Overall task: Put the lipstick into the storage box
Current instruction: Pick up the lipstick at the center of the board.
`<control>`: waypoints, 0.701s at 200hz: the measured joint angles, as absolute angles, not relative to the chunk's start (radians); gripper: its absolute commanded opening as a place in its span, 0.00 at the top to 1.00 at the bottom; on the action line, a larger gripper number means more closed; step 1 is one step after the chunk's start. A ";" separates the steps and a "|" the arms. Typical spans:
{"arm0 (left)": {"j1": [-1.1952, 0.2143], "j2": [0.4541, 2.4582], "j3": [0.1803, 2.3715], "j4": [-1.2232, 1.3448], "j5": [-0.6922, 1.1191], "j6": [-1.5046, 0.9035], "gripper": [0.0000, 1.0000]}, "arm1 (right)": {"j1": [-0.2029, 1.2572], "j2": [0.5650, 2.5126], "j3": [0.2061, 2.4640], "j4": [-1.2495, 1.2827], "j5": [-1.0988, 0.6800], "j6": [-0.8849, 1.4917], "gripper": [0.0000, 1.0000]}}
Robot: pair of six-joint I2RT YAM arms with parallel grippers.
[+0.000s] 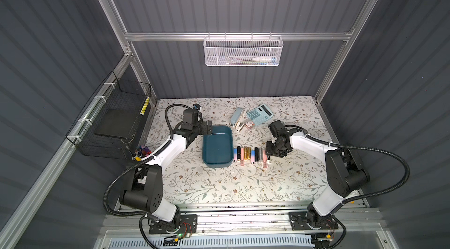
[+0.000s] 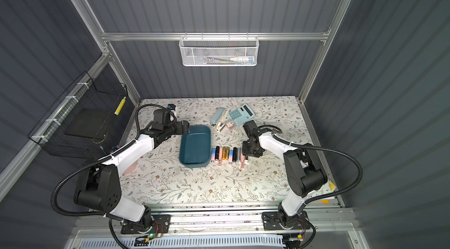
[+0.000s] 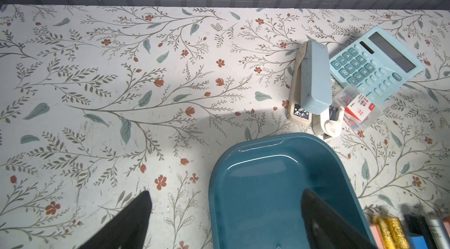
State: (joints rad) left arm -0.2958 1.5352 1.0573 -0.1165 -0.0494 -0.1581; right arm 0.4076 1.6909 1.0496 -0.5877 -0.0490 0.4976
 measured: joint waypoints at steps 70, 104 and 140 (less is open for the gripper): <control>-0.296 1.535 1.057 -0.116 -0.057 -0.138 0.04 | 0.408 1.739 1.051 -0.587 -0.045 0.498 0.57; -0.296 1.535 1.057 -0.116 -0.060 -0.132 0.04 | 0.408 1.758 1.065 -0.591 -0.038 0.496 0.59; -0.296 1.535 1.057 -0.116 -0.060 -0.130 0.04 | 0.408 1.784 1.092 -0.594 -0.030 0.490 0.61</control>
